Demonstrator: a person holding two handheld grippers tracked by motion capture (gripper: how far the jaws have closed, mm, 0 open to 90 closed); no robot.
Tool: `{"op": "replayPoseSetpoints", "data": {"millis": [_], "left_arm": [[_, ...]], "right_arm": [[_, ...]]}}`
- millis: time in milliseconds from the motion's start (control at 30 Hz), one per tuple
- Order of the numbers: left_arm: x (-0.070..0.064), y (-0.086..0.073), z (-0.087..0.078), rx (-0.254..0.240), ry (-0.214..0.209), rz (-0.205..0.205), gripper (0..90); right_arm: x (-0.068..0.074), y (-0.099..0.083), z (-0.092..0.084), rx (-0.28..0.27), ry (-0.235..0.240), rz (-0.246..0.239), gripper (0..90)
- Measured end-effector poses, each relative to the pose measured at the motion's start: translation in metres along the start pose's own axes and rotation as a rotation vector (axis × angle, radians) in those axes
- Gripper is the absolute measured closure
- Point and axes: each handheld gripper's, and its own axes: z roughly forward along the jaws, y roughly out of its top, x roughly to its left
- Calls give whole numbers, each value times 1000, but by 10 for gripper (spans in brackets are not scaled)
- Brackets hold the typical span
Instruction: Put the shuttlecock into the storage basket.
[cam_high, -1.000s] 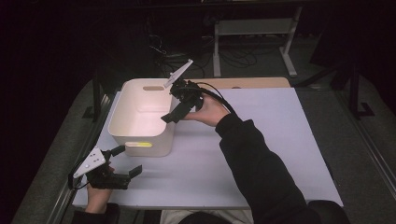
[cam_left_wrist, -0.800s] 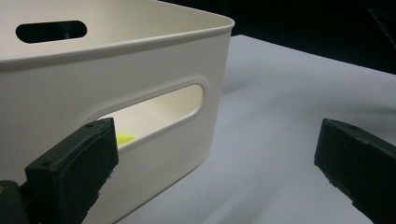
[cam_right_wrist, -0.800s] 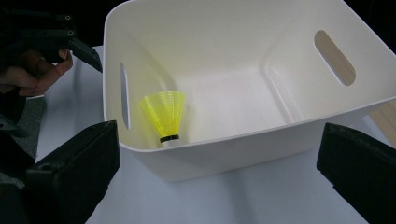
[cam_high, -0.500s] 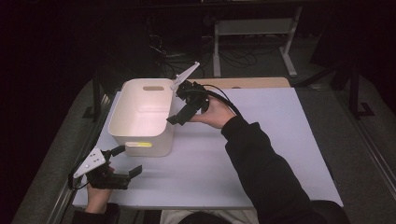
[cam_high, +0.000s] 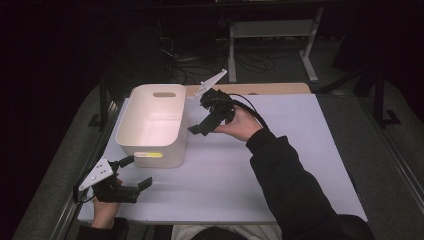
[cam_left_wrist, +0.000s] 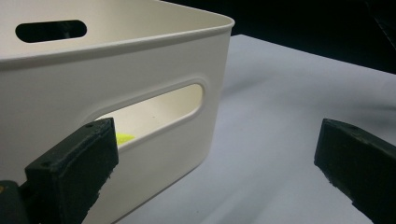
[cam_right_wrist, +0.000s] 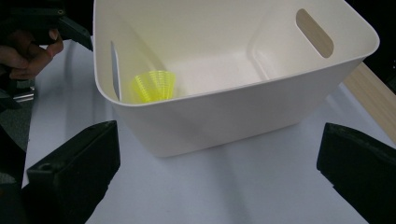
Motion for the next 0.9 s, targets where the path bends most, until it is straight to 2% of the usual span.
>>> {"op": "replayPoseSetpoints", "data": {"millis": [433,500,900], "left_arm": [[0,0,0,0,-2,0,0],[0,0,0,0,-2,1,0],[0,0,0,-1,-2,-1,0]], "right_arm": [[-5,-19,-11,-16,-20,26,0],[-5,-21,-13,-18,-25,18,0],[-12,-38,-27,-30,-46,52,0]]}}
